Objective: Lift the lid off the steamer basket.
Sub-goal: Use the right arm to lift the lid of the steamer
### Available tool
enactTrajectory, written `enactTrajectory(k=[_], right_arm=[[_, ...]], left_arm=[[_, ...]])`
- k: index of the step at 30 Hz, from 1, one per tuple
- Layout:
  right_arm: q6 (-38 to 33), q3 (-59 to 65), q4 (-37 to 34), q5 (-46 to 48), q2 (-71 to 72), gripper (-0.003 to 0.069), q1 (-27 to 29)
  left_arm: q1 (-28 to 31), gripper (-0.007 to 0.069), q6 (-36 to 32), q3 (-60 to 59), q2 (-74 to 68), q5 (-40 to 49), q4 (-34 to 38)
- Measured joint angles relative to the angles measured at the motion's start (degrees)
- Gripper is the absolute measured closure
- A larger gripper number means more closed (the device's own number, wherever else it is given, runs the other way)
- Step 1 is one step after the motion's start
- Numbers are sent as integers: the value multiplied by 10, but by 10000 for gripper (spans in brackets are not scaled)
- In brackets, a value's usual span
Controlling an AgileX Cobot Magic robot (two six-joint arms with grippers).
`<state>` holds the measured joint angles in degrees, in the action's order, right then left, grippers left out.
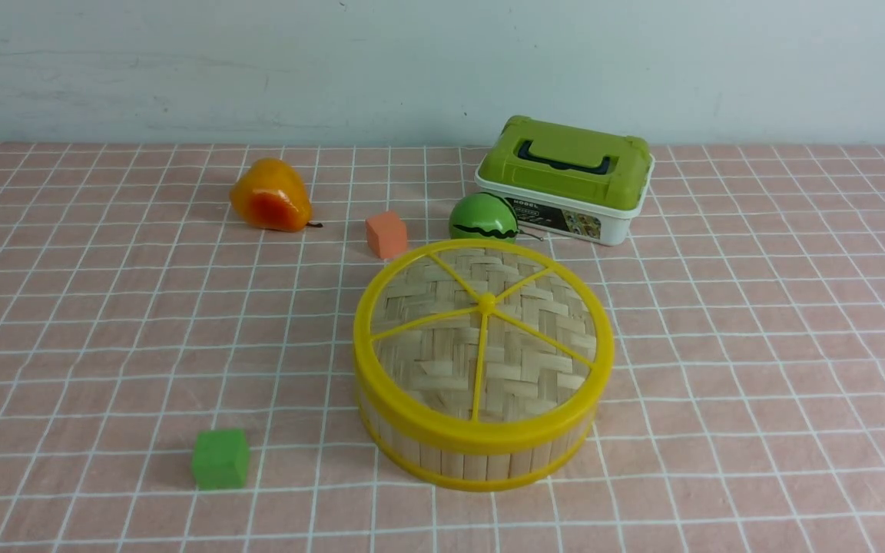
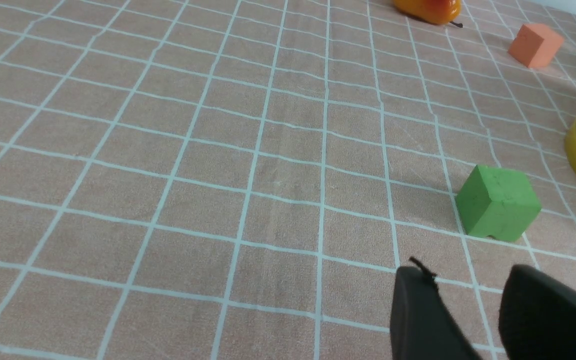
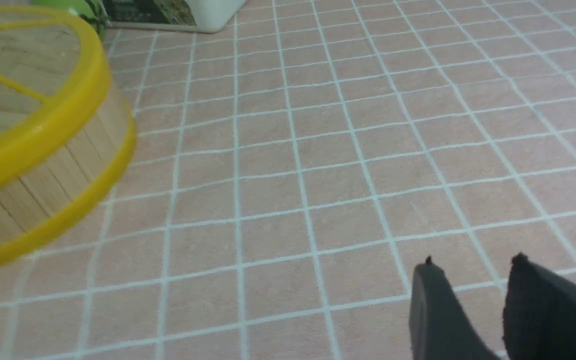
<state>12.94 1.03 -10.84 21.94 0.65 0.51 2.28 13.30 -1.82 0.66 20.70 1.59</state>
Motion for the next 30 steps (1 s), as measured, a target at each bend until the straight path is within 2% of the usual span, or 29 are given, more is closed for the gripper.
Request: enactTrajectory(k=[1,2,3,4,5,6,9,17,20,22,24,26,28,29,30], right_arm=[[20,0,-43,0,0,473,0],[26,0,-54,0,0,473,0],[73,2,-146,0,0,470,0],[78,3,-157,0,0,470,0],[124,5,-252,2,0,468,0],[139,5,-289,2,0,468,0],[150,5,-330,-11,0,467,0],[104,5,-309,-19,0,463,1],[50,1,-305,-21,0,463,1],[-18,-34,-294,-8,0,470,1],[-96,-112,-265,20,-21,523,1],[-135,-161,-240,48,-59,578,1],[-175,-242,-191,116,-131,643,1],[-210,-327,-140,182,-216,670,1],[-229,-374,-116,225,-265,677,1]], left_arm=[[0,385,0,0,0,0,0],[0,385,0,0,0,0,0],[0,385,0,0,0,0,0],[0,385,0,0,0,0,0],[0,385,0,0,0,0,0],[0,385,0,0,0,0,0],[0,385,0,0,0,0,0],[0,385,0,0,0,0,0],[0,385,0,0,0,0,0],[0,385,0,0,0,0,0],[0,385,0,0,0,0,0],[0,385,0,0,0,0,0],[0,385,0,0,0,0,0],[0,385,0,0,0,0,0],[0,385,0,0,0,0,0]])
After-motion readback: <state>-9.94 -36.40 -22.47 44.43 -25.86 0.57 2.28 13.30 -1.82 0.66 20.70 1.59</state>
